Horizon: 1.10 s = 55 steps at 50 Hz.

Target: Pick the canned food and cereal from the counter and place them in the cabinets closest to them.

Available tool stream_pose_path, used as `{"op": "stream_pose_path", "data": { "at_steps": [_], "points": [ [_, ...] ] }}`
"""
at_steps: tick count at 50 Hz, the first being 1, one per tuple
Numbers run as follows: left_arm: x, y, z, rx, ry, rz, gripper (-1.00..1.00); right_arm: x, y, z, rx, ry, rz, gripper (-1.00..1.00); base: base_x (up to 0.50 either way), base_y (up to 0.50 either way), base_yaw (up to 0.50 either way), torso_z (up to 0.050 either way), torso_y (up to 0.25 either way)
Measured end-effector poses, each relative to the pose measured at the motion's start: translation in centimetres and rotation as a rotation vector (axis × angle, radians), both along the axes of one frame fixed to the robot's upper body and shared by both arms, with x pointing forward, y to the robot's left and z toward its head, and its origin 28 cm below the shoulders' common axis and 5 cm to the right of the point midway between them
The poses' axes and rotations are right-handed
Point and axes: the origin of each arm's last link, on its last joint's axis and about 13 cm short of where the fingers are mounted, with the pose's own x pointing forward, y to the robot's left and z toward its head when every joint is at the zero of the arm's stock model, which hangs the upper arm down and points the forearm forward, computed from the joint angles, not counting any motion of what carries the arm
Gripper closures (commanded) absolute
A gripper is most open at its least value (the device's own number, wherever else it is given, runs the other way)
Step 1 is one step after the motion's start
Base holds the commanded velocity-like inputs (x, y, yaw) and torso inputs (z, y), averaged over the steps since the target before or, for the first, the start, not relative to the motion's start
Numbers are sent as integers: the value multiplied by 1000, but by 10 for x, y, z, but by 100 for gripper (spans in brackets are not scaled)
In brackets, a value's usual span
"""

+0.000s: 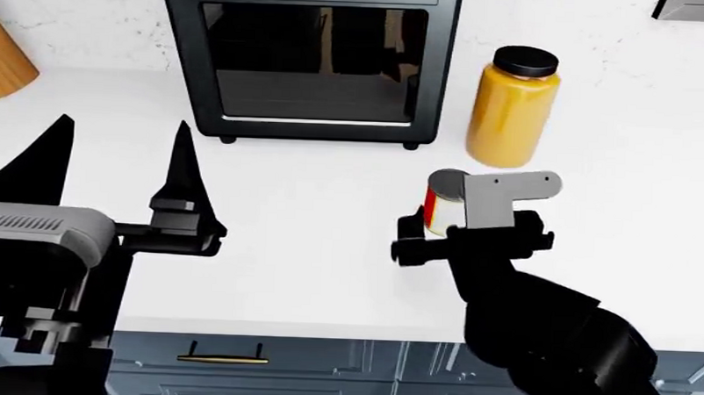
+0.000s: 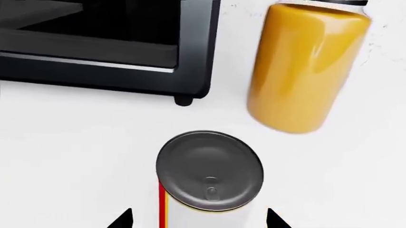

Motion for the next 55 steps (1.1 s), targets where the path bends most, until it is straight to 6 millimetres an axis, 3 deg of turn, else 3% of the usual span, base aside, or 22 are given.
{"op": "stream_pose_path", "data": {
  "at_steps": [13,14,25,34,55],
  "points": [
    [0,0,0,0,-1,-2,-100,19,0,-4,-13,48,-18,-100,0,0,0,0,0],
    [0,0,0,0,-1,-2,-100,20,0,-5,-14,51,-20,100,0,0,0,0,0],
    [-1,0,1,0,-2,-4,-100,25,-1,-3,-21,56,-41,100,0,0,0,0,0],
    [-1,0,1,-2,-3,-4,-100,17,0,-1,-5,47,-35,100,0,0,0,0,1],
    [1,4,33,-158,-73,-47,-100,-62,-4,64,81,-299,18,100,0,0,0,0,0]
  ]
}}
